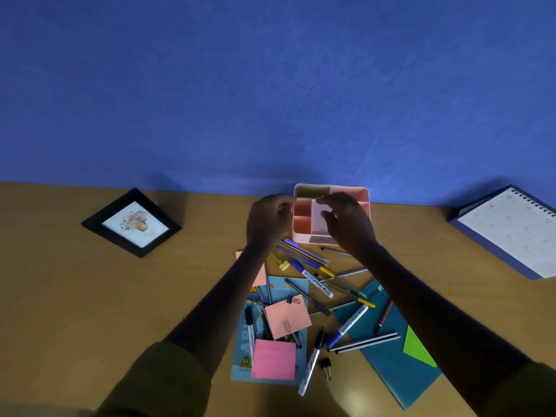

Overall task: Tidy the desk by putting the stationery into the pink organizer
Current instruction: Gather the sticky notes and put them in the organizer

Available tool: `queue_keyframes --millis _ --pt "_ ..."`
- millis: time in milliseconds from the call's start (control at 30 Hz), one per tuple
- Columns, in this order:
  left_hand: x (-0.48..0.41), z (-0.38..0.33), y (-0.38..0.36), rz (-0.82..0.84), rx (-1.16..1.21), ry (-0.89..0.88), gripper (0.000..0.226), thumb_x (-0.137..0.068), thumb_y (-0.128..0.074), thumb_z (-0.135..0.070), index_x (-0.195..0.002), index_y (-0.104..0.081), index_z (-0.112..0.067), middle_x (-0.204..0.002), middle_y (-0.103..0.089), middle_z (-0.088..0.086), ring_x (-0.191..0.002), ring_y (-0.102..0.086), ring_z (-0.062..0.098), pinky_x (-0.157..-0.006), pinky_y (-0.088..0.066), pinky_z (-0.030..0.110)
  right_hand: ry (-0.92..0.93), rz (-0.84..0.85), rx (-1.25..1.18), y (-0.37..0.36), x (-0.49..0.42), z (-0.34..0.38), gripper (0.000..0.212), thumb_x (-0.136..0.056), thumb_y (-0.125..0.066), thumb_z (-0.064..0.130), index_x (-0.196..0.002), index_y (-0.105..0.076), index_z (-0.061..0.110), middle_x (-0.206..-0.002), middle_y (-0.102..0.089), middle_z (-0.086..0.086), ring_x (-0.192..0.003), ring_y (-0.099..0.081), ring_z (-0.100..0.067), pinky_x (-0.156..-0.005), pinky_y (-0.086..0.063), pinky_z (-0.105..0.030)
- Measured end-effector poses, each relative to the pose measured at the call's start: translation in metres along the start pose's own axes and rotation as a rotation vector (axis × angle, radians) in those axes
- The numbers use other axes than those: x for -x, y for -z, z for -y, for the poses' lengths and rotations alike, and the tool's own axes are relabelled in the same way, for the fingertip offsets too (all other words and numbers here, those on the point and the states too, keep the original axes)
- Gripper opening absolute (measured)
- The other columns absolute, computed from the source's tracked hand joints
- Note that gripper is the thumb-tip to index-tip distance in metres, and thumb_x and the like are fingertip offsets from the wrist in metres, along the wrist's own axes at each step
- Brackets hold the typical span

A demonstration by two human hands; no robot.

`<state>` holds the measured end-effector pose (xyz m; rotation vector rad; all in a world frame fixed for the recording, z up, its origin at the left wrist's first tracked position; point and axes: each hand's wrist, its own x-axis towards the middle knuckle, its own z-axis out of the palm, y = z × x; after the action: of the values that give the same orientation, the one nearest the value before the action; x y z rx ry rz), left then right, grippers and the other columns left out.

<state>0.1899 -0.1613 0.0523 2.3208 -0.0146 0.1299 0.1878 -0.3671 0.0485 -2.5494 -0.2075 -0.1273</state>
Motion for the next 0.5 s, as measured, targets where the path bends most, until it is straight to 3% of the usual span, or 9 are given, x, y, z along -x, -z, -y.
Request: queue_keyframes --millis 133,200,333,433,500 --pt "0.066 0.018 0.014 0.036 0.138 0.257 0.02 -0.099 -0.067 -0.025 -0.112 -0.082 -0.021 -0.1 -0.082 -0.009 -0.083 -0.075 0.003 -0.077 -0.064 0.03 -0.009 0.055 -0.113 -0.01 0.059 0.014 0.025 -0.097 -0.075 0.01 -0.122 -0.074 0.014 -0.123 -0.076 -0.006 -0.107 -0.075 -0.019 -0.094 -0.063 -0.038" --pt "0.102 0.032 0.015 0.091 0.146 0.394 0.019 -0.092 -0.068 -0.027 -0.103 -0.083 -0.022 -0.092 -0.081 -0.011 -0.078 -0.076 0.005 -0.079 -0.064 0.033 -0.027 0.146 -0.152 -0.023 0.089 0.018 0.022 -0.098 -0.072 0.008 -0.119 -0.074 0.016 -0.116 -0.076 -0.005 -0.101 -0.073 -0.016 -0.086 -0.061 -0.031" --pt "0.164 0.051 0.009 0.152 0.177 0.647 0.013 -0.088 -0.07 -0.024 -0.095 -0.081 -0.025 -0.092 -0.082 -0.007 -0.086 -0.079 0.016 -0.084 -0.064 0.04 -0.184 0.36 -0.158 -0.053 0.144 0.02 0.018 -0.102 -0.066 0.019 -0.118 -0.074 0.024 -0.112 -0.074 0.003 -0.098 -0.072 -0.012 -0.076 -0.062 -0.034" --pt "0.2 0.057 0.005 0.16 0.113 0.707 0.014 -0.09 -0.076 -0.019 -0.103 -0.082 -0.021 -0.103 -0.082 -0.006 -0.094 -0.076 0.009 -0.088 -0.057 0.027 -0.232 0.457 -0.126 -0.068 0.18 0.025 0.02 -0.103 -0.066 0.02 -0.121 -0.074 0.023 -0.117 -0.074 0.004 -0.101 -0.069 -0.005 -0.082 -0.061 -0.027" --pt "0.216 0.056 0.003 0.151 0.12 0.744 0.016 -0.092 -0.076 -0.017 -0.108 -0.081 -0.018 -0.105 -0.081 -0.004 -0.094 -0.073 0.008 -0.076 -0.051 0.019 -0.272 0.47 -0.094 -0.075 0.198 0.026 0.022 -0.102 -0.068 0.02 -0.123 -0.073 0.023 -0.125 -0.073 0.004 -0.106 -0.067 -0.003 -0.086 -0.059 -0.024"
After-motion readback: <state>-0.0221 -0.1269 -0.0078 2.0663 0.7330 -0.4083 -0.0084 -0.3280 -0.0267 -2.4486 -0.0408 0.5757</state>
